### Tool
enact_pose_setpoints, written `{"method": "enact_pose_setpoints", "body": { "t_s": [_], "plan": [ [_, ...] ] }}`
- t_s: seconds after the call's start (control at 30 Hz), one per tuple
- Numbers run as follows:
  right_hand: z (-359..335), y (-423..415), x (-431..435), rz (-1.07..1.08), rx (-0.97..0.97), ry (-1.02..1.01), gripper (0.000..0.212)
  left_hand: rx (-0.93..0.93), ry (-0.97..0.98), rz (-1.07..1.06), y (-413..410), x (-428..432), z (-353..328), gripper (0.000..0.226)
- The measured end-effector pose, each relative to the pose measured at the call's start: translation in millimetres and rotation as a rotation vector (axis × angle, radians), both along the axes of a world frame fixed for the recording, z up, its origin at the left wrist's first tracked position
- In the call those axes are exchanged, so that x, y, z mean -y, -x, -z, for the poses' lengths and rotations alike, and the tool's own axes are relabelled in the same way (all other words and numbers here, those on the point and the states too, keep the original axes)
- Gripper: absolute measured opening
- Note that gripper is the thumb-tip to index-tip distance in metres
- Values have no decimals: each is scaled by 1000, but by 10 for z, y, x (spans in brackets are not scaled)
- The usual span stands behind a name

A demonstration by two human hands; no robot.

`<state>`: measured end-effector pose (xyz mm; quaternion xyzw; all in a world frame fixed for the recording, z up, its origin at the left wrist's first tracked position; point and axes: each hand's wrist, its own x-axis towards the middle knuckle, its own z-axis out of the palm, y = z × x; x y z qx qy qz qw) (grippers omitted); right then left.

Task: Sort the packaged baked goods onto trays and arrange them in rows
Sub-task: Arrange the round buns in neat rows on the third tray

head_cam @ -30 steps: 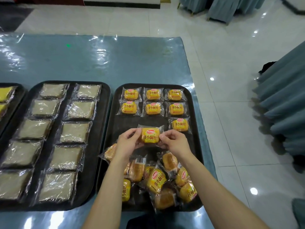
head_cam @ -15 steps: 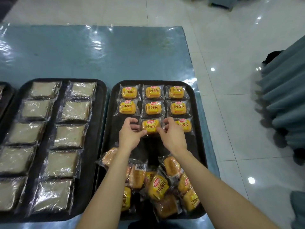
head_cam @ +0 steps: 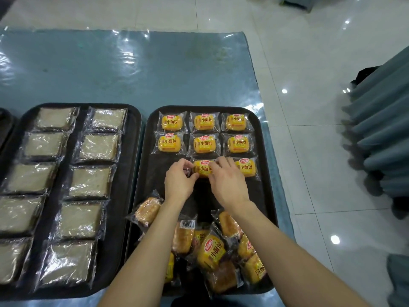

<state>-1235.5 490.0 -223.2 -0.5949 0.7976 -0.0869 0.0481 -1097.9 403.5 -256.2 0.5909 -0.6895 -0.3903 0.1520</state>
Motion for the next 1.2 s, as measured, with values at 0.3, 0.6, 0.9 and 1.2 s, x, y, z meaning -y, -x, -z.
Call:
{"method": "enact_pose_setpoints", "body": {
  "t_s": [0.3, 0.6, 0.9, 1.2],
  "plan": [
    [-82, -176, -62, -163, 39, 3, 24, 305, 76, 86, -854, 117, -281, 21],
    [44, -649, -143, -352, 288, -419, 44, 492, -210, 220, -1499, 7, -305, 59],
    [3, -553, -168, -260, 471, -529, 47, 25, -261, 10, -1605, -226, -523, 63],
    [-310, -545, -209, 438, 1545, -350, 64, -478, -92, 30, -1399, -388, -679, 61]
  ]
}}
